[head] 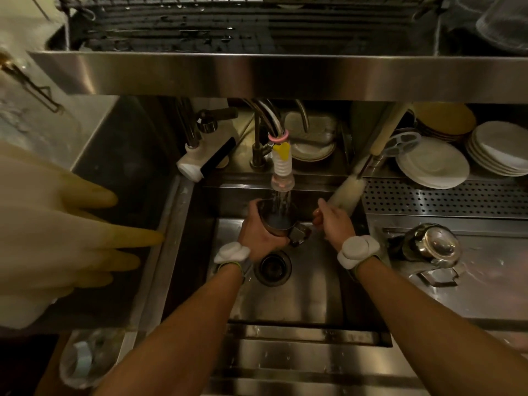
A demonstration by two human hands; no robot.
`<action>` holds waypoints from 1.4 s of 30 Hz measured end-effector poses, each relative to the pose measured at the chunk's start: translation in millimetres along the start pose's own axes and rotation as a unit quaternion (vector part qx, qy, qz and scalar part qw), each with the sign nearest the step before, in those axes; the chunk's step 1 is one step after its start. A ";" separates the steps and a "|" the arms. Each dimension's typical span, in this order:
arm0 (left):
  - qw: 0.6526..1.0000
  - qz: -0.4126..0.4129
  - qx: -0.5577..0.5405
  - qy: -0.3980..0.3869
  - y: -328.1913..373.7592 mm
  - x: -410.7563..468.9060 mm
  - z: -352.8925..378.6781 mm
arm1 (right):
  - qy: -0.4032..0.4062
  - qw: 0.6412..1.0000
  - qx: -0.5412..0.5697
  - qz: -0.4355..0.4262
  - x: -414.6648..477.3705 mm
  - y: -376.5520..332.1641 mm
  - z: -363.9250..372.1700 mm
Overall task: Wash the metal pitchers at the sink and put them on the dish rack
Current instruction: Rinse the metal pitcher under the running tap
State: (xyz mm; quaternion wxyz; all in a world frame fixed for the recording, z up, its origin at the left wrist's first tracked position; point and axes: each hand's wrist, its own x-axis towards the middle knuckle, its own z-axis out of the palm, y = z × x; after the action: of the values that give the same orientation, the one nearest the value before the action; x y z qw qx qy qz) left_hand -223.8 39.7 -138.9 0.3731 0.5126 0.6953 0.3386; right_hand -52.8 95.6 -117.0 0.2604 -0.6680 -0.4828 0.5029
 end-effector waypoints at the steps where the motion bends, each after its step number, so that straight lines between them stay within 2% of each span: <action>1: 1.000 -0.014 0.004 -0.007 0.0 4.0 1.0 | 0.000 1.000 0.000 -0.001 -1.2 0.5 0.1; 2: 0.999 -0.039 0.004 0.003 -0.4 8.8 2.7 | -0.001 1.000 0.002 -0.002 -2.0 0.7 -0.1; 4: 0.985 -0.149 -0.028 0.077 3.6 9.3 -4.4 | -0.003 1.000 0.007 -0.008 -2.2 0.5 0.1; 5: 0.974 -0.182 0.013 0.138 9.8 13.2 -5.2 | -0.001 1.000 0.006 -0.007 -1.4 1.5 -0.6; 6: 0.984 -0.144 0.018 0.108 17.8 13.1 -3.5 | 0.003 1.000 0.007 -0.006 -0.4 2.4 -2.7; 7: 0.997 -0.050 0.013 0.054 16.3 20.1 5.8 | 0.006 1.000 0.012 -0.002 0.4 2.6 -3.0; 9: 1.000 -0.012 -0.001 -0.005 24.2 15.1 8.9 | 0.013 1.000 0.021 0.002 3.1 4.8 -4.8; 10: 1.000 -0.001 -0.009 -0.003 16.3 6.3 0.4 | 0.013 1.000 0.020 -0.001 3.2 5.4 -4.3; 12: 0.999 0.004 -0.007 0.034 8.6 2.6 -4.0 | 0.005 1.000 0.014 -0.005 2.2 8.2 -2.0; 15: 0.998 -0.007 -0.033 0.047 17.4 12.8 -7.2 | 0.002 1.000 0.006 0.001 3.8 12.3 0.3; 20: 1.000 0.018 -0.015 0.013 21.9 17.6 7.0 | 0.012 1.000 -0.002 0.012 7.3 12.0 -1.6; 26: 0.999 0.001 -0.007 0.044 17.9 23.7 -2.0 | 0.004 1.000 -0.006 0.016 7.3 14.9 1.2; 30: 1.000 0.023 -0.004 0.010 28.3 18.6 6.8 | 0.001 1.000 -0.017 0.024 8.6 17.9 -4.5; 37: 0.999 0.012 -0.005 0.038 27.1 15.6 -6.6 | 0.004 1.000 -0.006 0.018 9.0 13.7 -5.4; 42: 1.000 0.030 0.001 -0.009 33.8 6.9 2.8 | 0.003 1.000 -0.020 0.022 5.8 9.5 -7.6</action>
State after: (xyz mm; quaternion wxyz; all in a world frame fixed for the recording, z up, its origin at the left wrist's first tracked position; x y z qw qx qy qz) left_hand -207.2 54.9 -112.6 0.3683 0.5363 0.6769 0.3444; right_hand -42.0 98.2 -124.7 0.2375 -0.6845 -0.4775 0.4970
